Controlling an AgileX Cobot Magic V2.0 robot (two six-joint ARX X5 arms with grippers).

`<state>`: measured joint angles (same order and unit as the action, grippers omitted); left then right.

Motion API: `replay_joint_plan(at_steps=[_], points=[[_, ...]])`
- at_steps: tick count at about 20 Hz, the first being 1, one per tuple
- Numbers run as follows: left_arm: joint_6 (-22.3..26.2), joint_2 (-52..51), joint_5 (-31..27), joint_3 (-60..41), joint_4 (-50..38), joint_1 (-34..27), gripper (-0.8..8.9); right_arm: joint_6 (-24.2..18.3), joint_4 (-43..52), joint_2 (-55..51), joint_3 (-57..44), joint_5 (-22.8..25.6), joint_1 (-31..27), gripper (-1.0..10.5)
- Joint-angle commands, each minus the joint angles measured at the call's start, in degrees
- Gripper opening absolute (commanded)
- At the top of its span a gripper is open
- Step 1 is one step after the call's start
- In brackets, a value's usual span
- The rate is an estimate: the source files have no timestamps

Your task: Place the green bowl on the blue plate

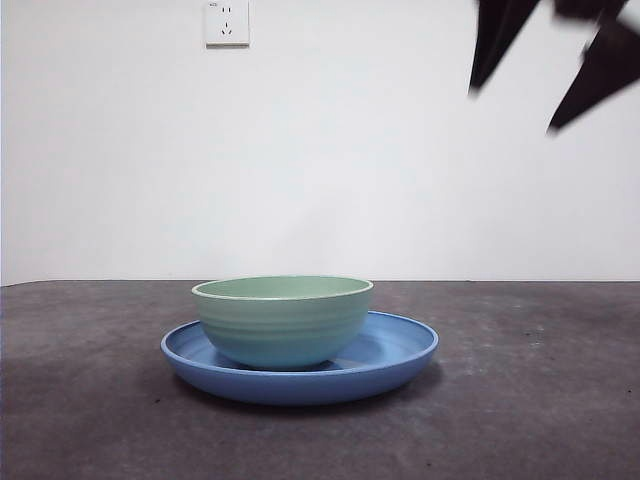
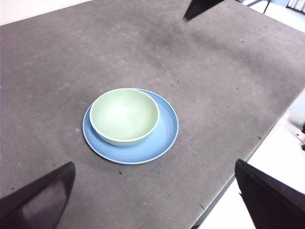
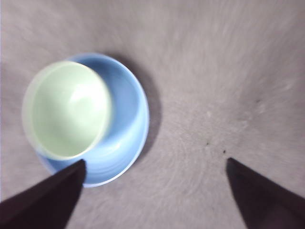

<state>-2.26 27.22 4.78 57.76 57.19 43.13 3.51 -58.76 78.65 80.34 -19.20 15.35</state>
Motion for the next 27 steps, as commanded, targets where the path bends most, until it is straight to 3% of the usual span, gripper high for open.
replay_joint_plan(at_steps=[1,7,12,16,20,27], points=[[0.0,0.1,0.2,0.6,-0.6,0.3,6.38,-1.0,-1.6,-5.5,1.1,0.3,0.8,5.4],[0.0,0.1,0.2,0.6,-0.7,0.3,6.38,-1.0,-5.6,-24.0,-0.5,2.4,3.1,5.4],[0.0,0.1,0.2,0.6,-0.7,0.3,6.38,-2.5,-5.6,-40.0,-11.1,2.5,4.4,5.4],[0.0,0.1,0.2,0.6,-0.7,0.3,6.38,0.0,-4.2,-49.5,-23.2,-4.5,4.4,5.4],[0.0,0.1,0.2,0.6,-1.9,0.3,6.38,1.2,-3.0,-52.6,-28.7,-6.3,4.4,5.4],[0.1,0.1,0.2,0.6,-2.1,0.3,6.24,1.0,1.5,-52.6,-28.8,-6.3,4.4,5.4]])
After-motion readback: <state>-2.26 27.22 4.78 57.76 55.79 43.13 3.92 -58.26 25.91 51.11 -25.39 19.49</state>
